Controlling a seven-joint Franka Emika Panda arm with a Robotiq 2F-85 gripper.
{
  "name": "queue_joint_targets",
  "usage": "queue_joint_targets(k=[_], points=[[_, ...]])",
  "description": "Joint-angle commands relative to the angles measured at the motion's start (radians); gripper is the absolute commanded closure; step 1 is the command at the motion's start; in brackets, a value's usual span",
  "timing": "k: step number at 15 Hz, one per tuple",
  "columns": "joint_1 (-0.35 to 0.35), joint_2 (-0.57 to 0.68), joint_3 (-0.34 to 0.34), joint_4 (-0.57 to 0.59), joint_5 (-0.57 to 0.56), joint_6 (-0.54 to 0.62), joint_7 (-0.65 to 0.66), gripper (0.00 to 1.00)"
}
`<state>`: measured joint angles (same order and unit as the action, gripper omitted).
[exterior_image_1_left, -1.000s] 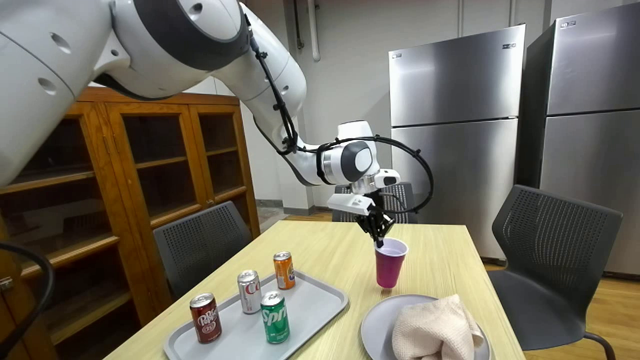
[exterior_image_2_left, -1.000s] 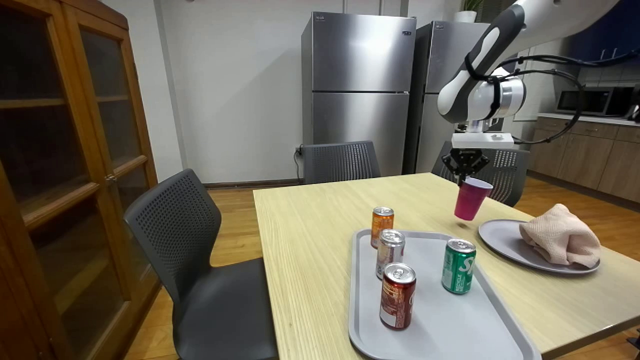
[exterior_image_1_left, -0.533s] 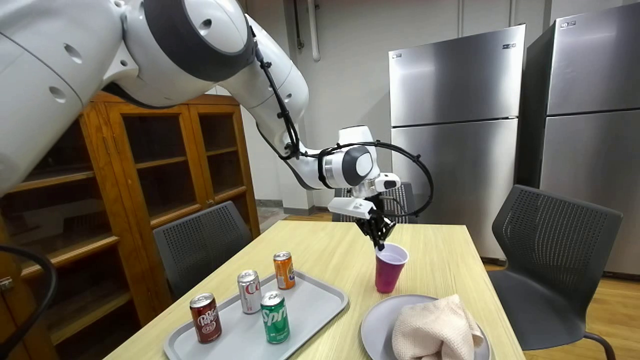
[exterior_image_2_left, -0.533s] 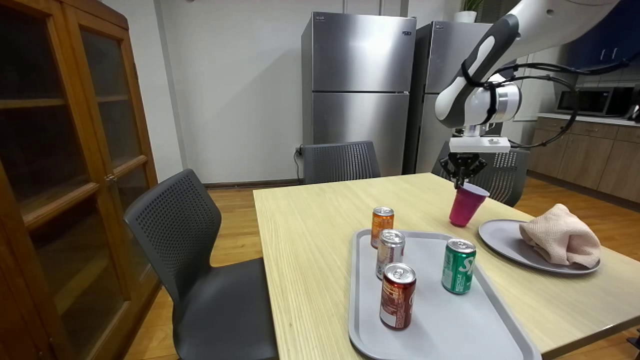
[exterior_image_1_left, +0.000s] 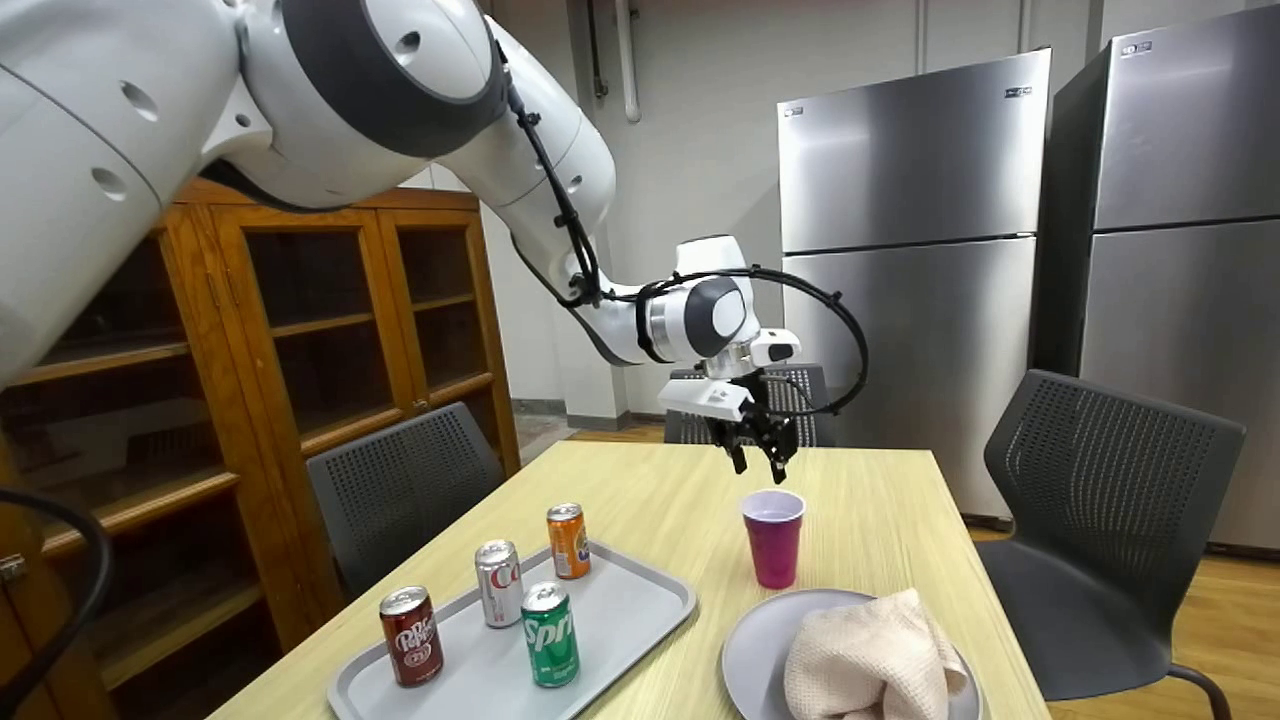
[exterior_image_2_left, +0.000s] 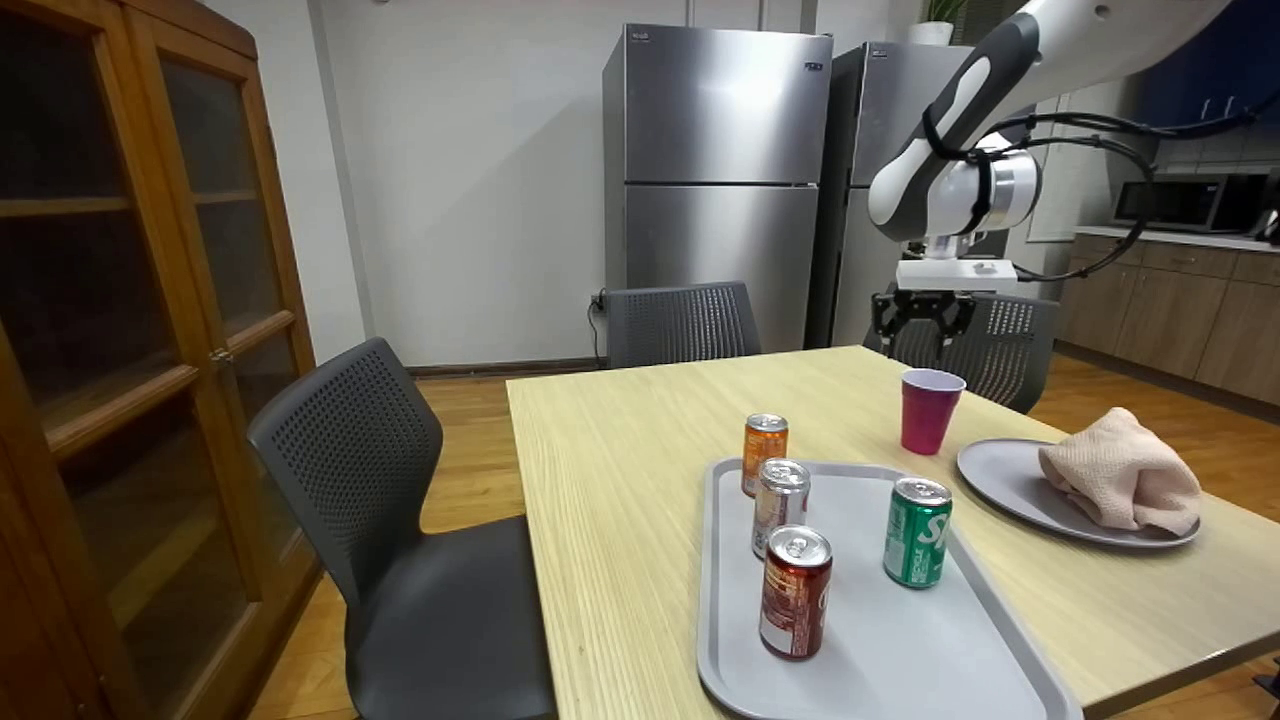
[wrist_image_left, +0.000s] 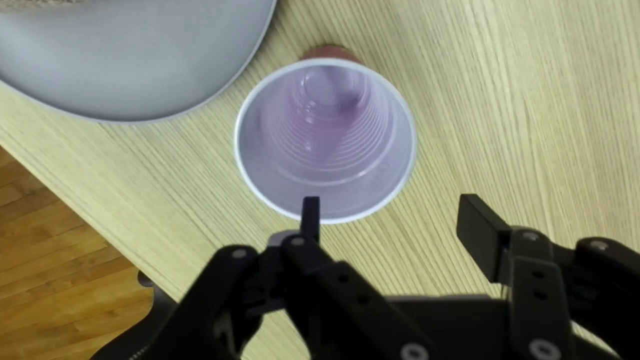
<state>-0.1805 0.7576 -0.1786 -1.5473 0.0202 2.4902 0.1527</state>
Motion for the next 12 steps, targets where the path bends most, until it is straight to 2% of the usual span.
queue_joint_targets(k=[1, 8, 12], points=[[-0.028, -0.061, 0.026, -0.019, 0.025, -0.012, -0.044, 0.00], [-0.062, -0.165, 0.014, -0.103, 0.046, 0.009, -0.064, 0.00], [-0.085, -0.232, 0.009, -0.192, 0.058, 0.011, -0.065, 0.00]])
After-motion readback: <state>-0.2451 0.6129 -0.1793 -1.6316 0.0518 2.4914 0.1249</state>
